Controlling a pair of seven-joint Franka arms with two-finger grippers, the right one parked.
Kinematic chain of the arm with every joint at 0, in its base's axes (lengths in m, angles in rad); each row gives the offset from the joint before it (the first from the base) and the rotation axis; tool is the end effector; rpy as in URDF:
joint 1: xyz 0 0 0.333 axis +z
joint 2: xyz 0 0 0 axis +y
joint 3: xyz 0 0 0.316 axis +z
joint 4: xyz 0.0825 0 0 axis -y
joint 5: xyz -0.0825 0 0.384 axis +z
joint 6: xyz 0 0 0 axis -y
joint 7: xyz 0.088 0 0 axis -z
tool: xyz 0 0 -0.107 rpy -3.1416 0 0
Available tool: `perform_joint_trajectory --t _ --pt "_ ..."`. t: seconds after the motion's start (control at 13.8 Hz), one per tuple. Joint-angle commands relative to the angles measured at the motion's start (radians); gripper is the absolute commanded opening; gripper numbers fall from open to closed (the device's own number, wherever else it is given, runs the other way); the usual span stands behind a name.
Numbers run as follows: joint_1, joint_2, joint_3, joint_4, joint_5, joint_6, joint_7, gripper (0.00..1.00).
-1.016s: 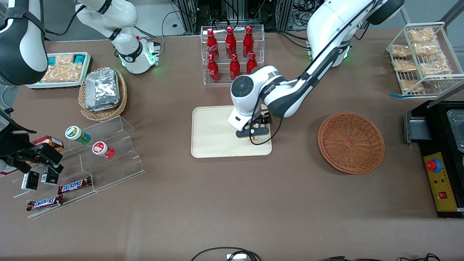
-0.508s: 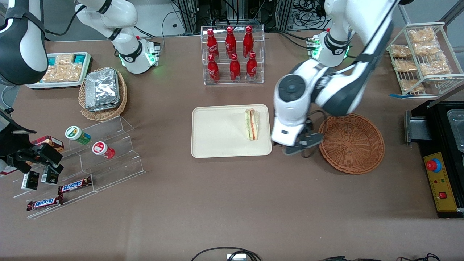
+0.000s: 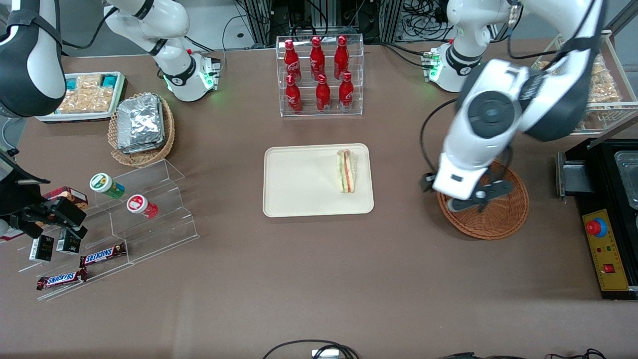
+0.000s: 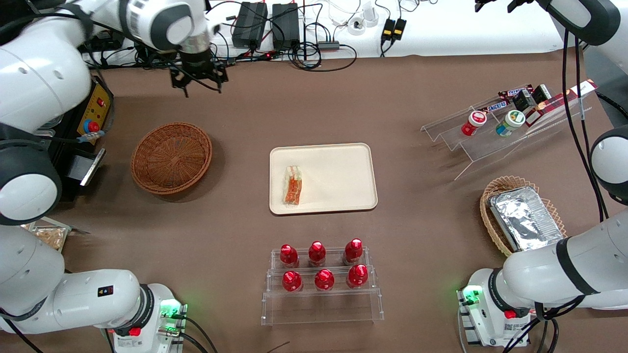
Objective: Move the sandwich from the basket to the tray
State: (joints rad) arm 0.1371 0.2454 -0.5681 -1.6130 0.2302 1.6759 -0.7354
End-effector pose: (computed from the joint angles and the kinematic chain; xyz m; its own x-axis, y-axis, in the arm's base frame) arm 0.5757 -0.2082 0.4896 0.9624 0.2680 -0.0443 0.2577 -0.9522 -0.1640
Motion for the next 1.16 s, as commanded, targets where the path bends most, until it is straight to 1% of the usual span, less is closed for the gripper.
perform_joint_trajectory --t 0.0,0.15,0.29,0.44,0.65,1.09 --pt "0.009 -0.095 0.103 -0.007 -0.093 -0.065 0.184 0.99" --pt "0.004 -0.149 0.199 -0.005 -0.153 -0.108 0.342 0.99" --pt "0.002 -0.195 0.278 -0.005 -0.198 -0.165 0.506 0.99" --pt "0.002 -0.222 0.327 -0.004 -0.201 -0.188 0.637 0.99" --pt "0.004 -0.255 0.349 0.004 -0.198 -0.206 0.810 0.99" --pt "0.012 -0.247 0.346 0.025 -0.198 -0.223 0.835 0.99"
